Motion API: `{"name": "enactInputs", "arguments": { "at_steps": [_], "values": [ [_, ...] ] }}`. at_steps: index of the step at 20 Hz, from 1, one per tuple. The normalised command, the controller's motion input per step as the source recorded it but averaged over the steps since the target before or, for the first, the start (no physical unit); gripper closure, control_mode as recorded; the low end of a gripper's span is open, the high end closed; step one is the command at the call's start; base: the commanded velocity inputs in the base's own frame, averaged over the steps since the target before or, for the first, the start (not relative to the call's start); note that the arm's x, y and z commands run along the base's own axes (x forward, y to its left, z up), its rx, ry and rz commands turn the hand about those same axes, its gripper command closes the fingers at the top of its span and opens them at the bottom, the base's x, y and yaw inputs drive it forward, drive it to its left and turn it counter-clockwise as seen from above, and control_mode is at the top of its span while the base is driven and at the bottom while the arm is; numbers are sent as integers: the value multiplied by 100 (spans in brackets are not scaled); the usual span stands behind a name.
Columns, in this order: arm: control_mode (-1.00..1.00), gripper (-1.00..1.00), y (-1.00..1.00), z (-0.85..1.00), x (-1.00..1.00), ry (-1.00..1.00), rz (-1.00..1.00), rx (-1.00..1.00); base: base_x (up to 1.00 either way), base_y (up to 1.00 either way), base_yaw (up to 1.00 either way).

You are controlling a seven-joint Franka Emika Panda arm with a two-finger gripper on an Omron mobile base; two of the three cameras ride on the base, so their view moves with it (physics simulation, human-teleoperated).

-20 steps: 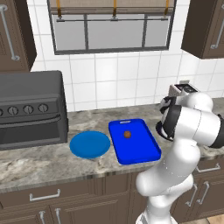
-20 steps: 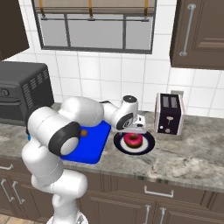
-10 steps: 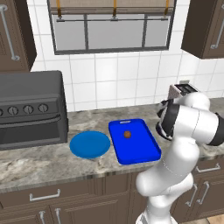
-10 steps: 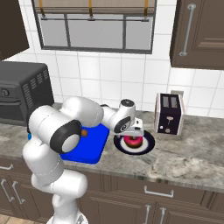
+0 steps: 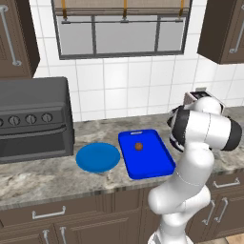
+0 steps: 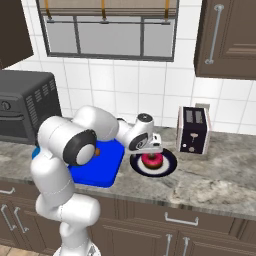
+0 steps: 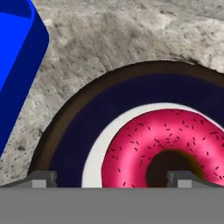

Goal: Move the dessert items from the plates to the tray.

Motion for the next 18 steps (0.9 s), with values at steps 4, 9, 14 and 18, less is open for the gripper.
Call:
{"name": "enactInputs", "arguments": {
  "at_steps": [4, 9, 14, 18],
  "values": [
    [-100, -100, 0, -20, 9, 6, 7, 0, 0, 0, 0],
    [-100, -100, 0, -25, 6, 16, 1, 0, 0, 0, 0],
    [-100, 100, 1, -51, 1, 16, 0, 0, 0, 0, 0],
    [-100, 100, 0, -69, 0, 12, 0, 0, 0, 0, 0]
  ]
}}
